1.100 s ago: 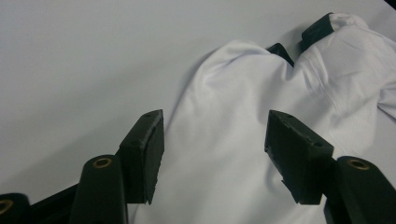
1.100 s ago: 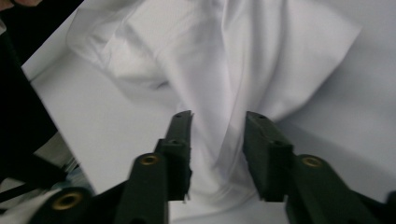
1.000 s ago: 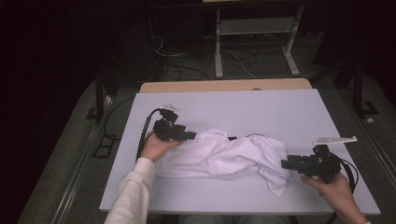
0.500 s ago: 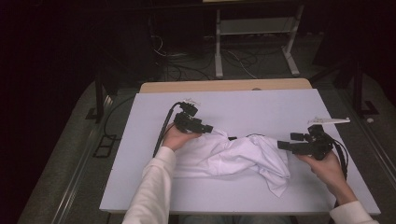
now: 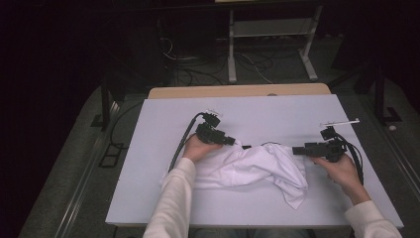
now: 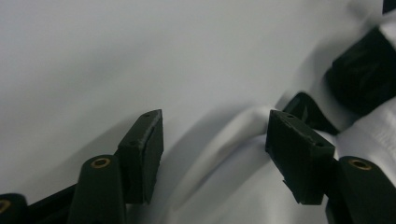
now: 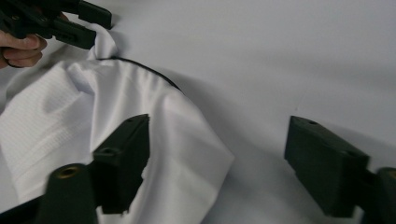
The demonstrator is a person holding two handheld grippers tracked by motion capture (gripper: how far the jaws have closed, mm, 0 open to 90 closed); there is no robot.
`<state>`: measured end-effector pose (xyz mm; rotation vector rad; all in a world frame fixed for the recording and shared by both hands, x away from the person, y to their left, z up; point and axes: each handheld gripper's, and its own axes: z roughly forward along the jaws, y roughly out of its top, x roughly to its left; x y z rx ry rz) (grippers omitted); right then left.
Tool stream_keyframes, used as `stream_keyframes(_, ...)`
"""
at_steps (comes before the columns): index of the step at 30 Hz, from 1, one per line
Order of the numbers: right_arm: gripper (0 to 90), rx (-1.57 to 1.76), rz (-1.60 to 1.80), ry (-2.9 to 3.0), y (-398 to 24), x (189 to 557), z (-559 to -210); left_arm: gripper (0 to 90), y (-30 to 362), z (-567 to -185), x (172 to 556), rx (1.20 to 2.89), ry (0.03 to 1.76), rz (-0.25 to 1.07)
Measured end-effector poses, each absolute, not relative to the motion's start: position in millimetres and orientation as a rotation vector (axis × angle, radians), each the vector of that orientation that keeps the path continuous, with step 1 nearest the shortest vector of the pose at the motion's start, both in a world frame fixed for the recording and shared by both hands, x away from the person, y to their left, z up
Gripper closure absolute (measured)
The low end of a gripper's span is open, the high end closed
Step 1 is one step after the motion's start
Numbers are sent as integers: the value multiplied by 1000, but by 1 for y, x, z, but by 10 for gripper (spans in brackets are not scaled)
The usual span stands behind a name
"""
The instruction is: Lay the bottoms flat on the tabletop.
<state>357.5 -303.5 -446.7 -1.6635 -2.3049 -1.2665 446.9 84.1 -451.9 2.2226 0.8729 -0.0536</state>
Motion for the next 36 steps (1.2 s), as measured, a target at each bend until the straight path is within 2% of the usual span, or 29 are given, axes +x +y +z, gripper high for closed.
stream_keyframes(1, 446, -1633, -1228, -2280, -302, 361, -451, 524, 85, -452, 448, 2223, 857, -134)
stream_keyframes(2, 446, -1633, -1228, -2280, -302, 361, -451, 578, 85, -452, 448, 2223, 857, -134)
stream_keyframes(3, 512, -1613, -1220, -2276, -301, 362, -453, 578, 85, -453, 447, 2225, 849, -169)
stream_keyframes(5, 734, -1564, -1217, -2260, -298, 363, -454, 708, 86, -455, 448, 2230, 848, -217)
stream_keyframes(6, 836, -1556, -1241, -2267, -296, 363, -451, 850, 87, -455, 447, 2237, 841, -230)
stream_keyframes(11, 853, -1578, -1249, -2338, -290, 367, -437, 879, 95, -442, 449, 2226, 878, -154)
stream_keyframes(15, 855, -1584, -1304, -2401, -282, 383, -410, 879, 115, -403, 450, 2208, 926, -11)
stream_keyframes(17, 855, -1590, -1310, -2408, -280, 387, -404, 879, 120, -396, 451, 2192, 943, 13)
stream_keyframes(20, 855, -1603, -1343, -2453, -276, 404, -378, 879, 140, -372, 453, 2121, 1000, 109)
stream_keyframes(29, 856, -1727, -1430, -2451, -281, 423, -332, 879, 162, -347, 449, 2035, 1055, 219)
stream_keyframes(36, 856, -1746, -1440, -2421, -279, 419, -325, 878, 169, -340, 436, 1966, 1058, 212)
